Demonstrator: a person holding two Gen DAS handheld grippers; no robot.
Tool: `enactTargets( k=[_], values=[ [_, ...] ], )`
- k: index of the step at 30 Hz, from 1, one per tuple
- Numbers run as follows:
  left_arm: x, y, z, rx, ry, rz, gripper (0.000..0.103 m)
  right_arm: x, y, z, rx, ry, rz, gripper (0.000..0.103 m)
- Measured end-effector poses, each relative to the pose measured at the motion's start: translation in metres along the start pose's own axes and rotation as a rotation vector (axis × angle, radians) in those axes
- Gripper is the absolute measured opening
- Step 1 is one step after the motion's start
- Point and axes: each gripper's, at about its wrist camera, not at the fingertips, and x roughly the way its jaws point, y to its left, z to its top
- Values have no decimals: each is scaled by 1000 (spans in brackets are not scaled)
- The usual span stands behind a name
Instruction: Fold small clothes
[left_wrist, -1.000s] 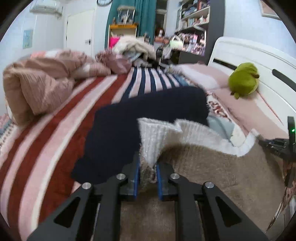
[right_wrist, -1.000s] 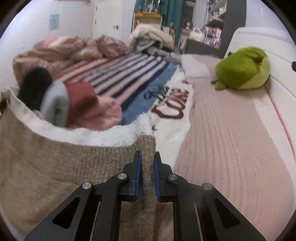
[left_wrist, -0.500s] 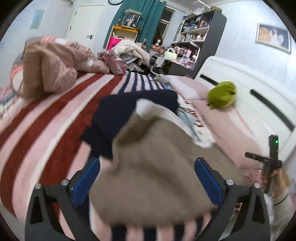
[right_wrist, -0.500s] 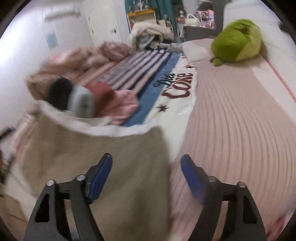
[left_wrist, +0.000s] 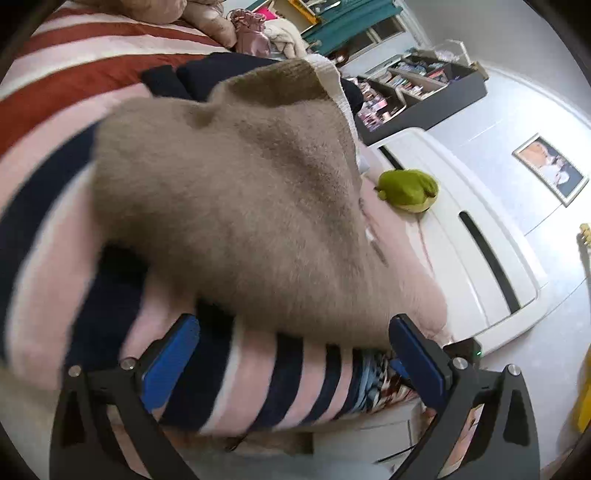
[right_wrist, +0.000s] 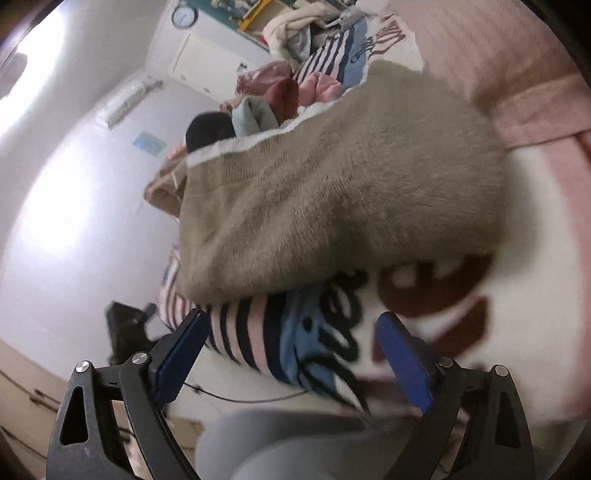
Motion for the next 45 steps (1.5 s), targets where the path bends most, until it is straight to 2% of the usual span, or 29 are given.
enactTargets(
  k=[1,4,5,6,7,8,9,10,11,13,19,23,24,25,27,29,31,33,37,38,40,41,42,44,45],
  values=[
    [7,1,4,-10,-16,-9,101,7,-2,5,16,-42,13,91],
    [32,9,18,-64,-65,27,101,11,-7,18,67,-139,13,90],
    [36,8,20,-69,-89,50,101,14,-7,25,85,-176,-12,85],
    [39,4,21,-63,-105,73,94,17,-7,30,95,-191,-37,76],
    [42,0,22,-54,-114,104,69,22,-7,36,102,-201,-75,68],
    [45,-3,22,-55,-111,119,55,27,-6,40,97,-210,-131,48],
    [48,-3,22,-69,-105,117,44,28,-6,42,90,-211,-160,38],
    [47,-4,21,-77,-106,117,35,30,-4,44,74,-211,-185,35],
    [43,-6,19,-68,-112,113,32,29,-1,44,53,-216,-193,28],
    [31,-18,15,-14,-126,116,26,22,11,42,-12,-226,-202,24],
    [-15,-56,-11,104,-159,123,25,-6,39,33,-127,-221,-200,22],
    [-32,-57,-30,97,-128,138,30,-23,47,8,-156,-169,-185,22],
    [-30,-54,-35,95,-104,146,37,-24,45,3,-154,-157,-189,23],
    [-27,-48,-39,88,-87,155,49,-25,43,-3,-153,-143,-202,23],
    [-20,-32,-46,37,-66,150,58,-19,35,-6,-143,-123,-234,32],
    [-19,-21,-50,-8,-73,125,61,-12,26,-8,-104,-108,-231,37],
    [-22,-17,-56,-23,-90,109,75,-12,26,-13,-113,-97,-251,43],
    [-29,-10,-59,-30,-107,105,84,-17,30,-20,-142,-79,-272,58],
    [-40,4,-63,-58,-120,89,84,-35,44,-49,-252,-8,-331,59],
    [-42,8,-63,-70,-125,76,84,-37,51,-57,-285,20,-331,55],
    [-40,10,-62,-82,-133,69,84,-37,70,-72,-348,52,-274,39],
    [-40,9,-61,-79,-138,74,84,-34,81,-74,-369,49,-245,27],
    [-40,6,-60,-72,-156,84,84,-29,93,-74,-395,40,-225,19],
    [-43,0,-58,-63,-202,103,78,-18,114,-69,-458,10,-203,17],
    [-45,-4,-56,-56,-223,114,72,-10,123,-67,-490,1,-202,13]
  ],
)
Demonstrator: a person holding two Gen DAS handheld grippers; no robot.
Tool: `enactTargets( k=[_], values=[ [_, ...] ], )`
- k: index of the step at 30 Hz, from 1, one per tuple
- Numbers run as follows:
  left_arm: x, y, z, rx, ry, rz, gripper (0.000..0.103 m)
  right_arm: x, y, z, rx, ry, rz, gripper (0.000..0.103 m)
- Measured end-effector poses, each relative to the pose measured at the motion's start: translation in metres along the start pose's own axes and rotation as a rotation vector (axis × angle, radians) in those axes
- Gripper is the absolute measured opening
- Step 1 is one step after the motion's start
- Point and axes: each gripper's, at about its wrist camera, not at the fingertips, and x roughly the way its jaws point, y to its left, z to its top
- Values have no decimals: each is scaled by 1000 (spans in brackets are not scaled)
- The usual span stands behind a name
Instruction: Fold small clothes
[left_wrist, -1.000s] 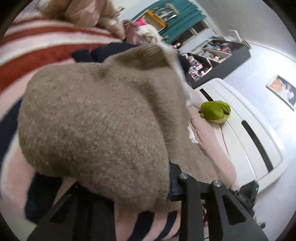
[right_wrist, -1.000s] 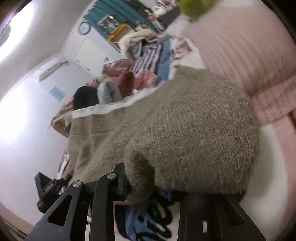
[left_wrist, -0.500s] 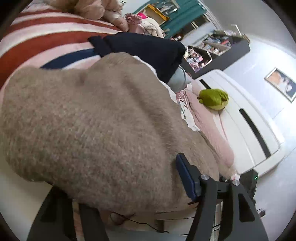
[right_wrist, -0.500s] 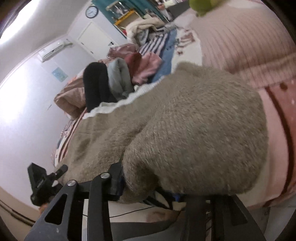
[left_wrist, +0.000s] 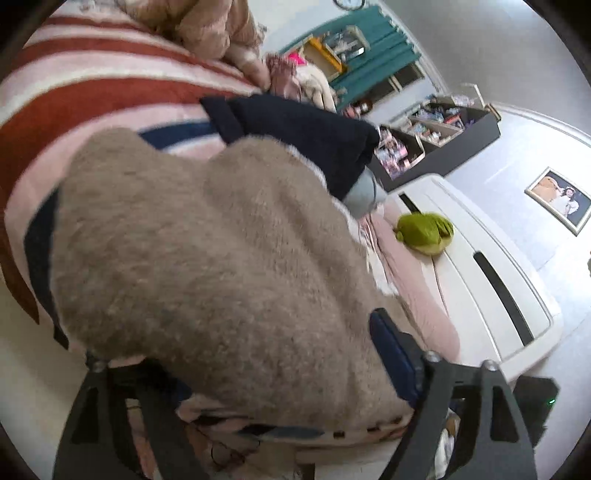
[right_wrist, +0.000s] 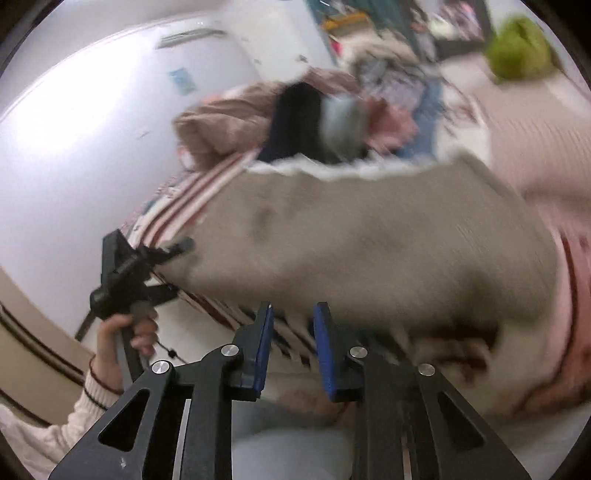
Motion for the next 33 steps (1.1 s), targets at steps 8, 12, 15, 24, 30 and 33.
enactTargets(
  k=[8,12,15,24,30,33],
  values=[
    [-4,-29,20,94,-26,-14,28,95,16,27,-35,165,-6,10],
    [4,-69,21,224,-24,-21,25,117,3,15,4,218,-1,9],
    [8,-104,20,333,-28,-24,24,112,-5,12,28,204,27,10],
    [60,-238,-19,757,80,-74,23,3,-64,13,150,-28,30,17],
    [139,-293,-97,964,324,-145,23,-75,-110,1,225,-167,-68,21],
    [172,-298,-139,1066,452,-114,24,-101,-130,-11,269,-196,-110,21]
  ],
)
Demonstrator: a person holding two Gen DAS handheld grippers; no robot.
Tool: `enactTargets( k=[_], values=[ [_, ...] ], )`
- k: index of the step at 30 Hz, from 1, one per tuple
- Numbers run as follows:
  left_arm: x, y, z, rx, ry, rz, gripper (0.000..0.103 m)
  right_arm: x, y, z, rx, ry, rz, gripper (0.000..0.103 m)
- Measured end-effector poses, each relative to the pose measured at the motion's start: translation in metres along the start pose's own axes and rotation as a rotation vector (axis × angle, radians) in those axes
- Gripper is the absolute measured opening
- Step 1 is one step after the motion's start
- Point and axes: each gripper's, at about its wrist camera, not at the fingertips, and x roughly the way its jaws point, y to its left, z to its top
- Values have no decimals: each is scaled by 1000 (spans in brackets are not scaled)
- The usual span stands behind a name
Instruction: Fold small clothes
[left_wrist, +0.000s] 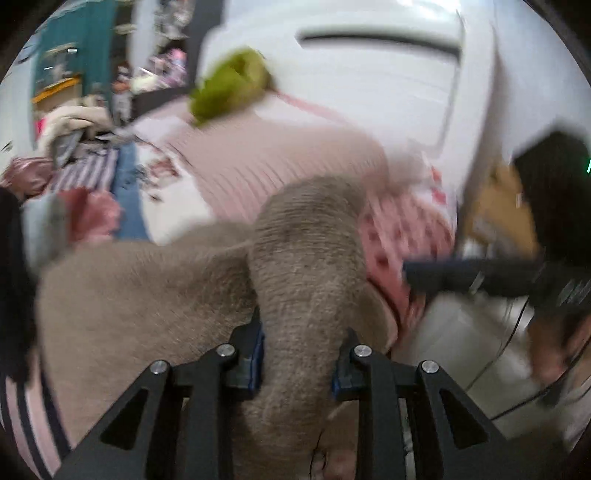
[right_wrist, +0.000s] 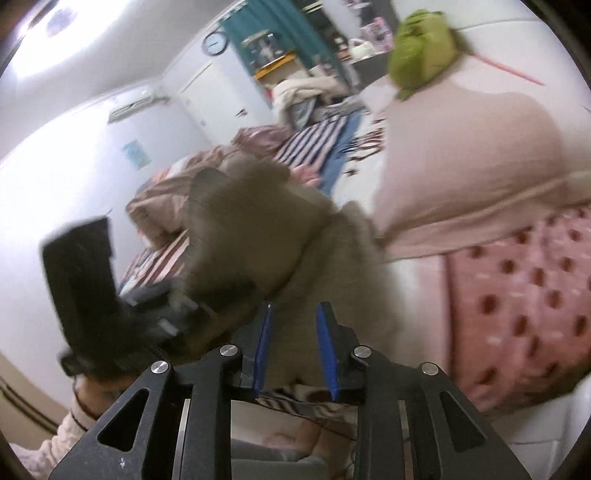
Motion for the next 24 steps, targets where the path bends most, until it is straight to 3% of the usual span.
enactTargets(
  k=[2,4,6,10,12,14,16,20,24],
  values=[
    [7,-7,-4,29,17,-1,30,-8,-10,-5,20,-5,-18,21],
    [0,-12,-3,26,4,-46,59,-15,-20,-10,39,-5,-31,23],
    [-9,-13,-4,3,3,-95,72,-16,-28,-12,54,-4,-38,28],
    [-32,-11,-3,-28,-22,-110,74,-29,-38,-8,58,-16,-45,34],
    [-52,-7,-3,-63,-69,-158,76,-33,-29,-4,35,-27,-43,49],
    [-75,3,-3,-97,-116,-181,85,-32,-20,2,-1,-33,-41,60],
    [-100,19,-4,-126,-155,-154,89,-28,-9,12,-39,-35,-37,64],
    [-122,62,-9,-204,-176,-62,97,-2,9,32,-123,2,-60,84],
    [-120,125,-30,-384,-118,-92,100,33,12,54,-175,115,-64,91]
  ],
)
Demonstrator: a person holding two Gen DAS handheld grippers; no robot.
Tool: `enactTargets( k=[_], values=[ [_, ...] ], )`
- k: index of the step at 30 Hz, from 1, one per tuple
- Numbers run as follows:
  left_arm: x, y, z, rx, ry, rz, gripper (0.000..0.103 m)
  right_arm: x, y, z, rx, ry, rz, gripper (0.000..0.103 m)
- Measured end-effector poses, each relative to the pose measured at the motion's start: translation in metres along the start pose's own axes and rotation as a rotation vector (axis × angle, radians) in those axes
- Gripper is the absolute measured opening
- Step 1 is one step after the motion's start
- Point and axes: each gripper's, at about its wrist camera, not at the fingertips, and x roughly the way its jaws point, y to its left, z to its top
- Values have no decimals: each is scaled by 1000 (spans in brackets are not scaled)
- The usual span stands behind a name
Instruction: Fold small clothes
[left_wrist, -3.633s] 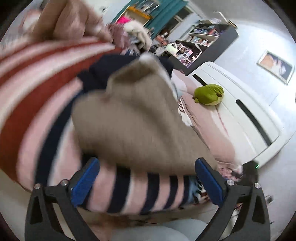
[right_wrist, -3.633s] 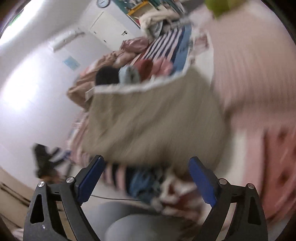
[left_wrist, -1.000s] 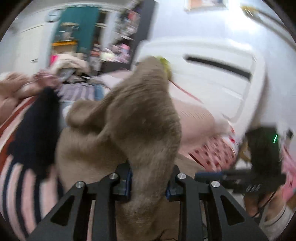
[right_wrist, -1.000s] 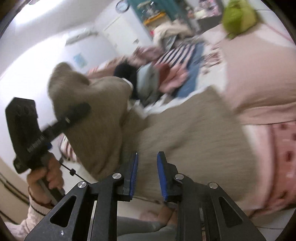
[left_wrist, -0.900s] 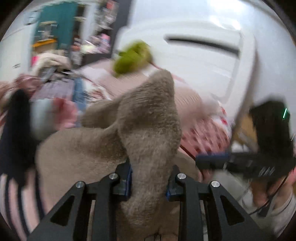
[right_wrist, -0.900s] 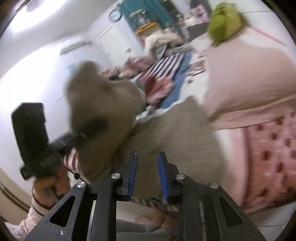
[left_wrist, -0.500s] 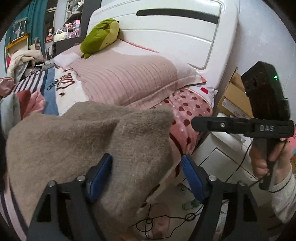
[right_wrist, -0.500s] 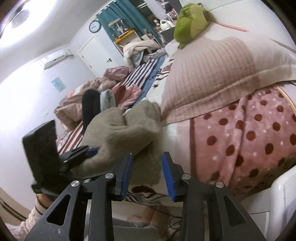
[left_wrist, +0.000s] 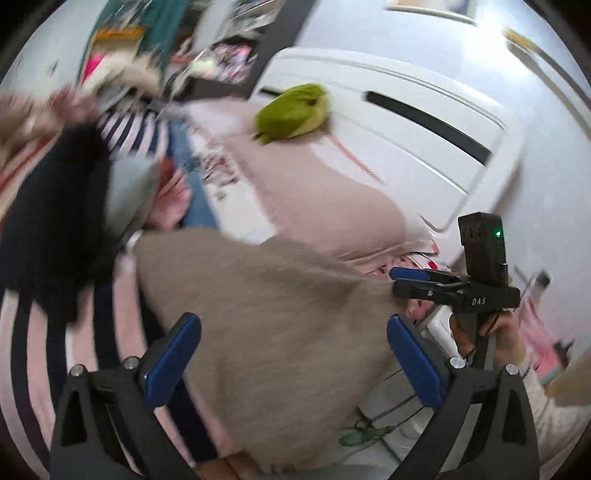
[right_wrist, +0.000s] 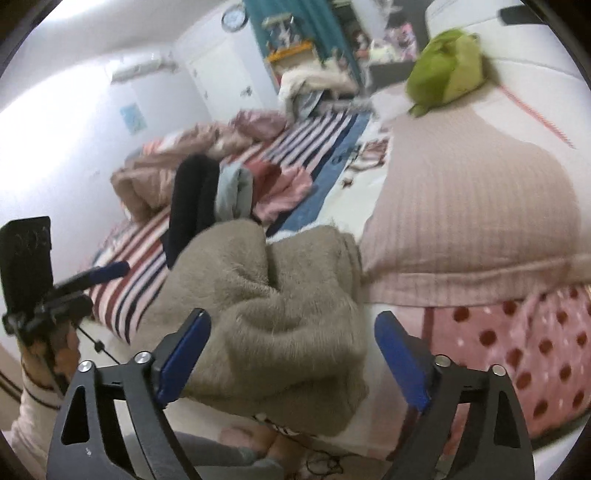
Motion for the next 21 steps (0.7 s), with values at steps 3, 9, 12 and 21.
enactTargets(
  k=[3,9,12,21],
  values=[
    [8,37,-9,-123,67,-1,100,32,-20,15,31,157,30,95],
    [41,71,-32,-270,128,-122,100,77,-56,9,57,395,121,95],
    [61,73,-37,-311,154,-188,100,91,-70,3,118,438,242,95],
    [85,74,-30,-287,139,-176,81,113,-69,4,52,473,379,93]
  ],
)
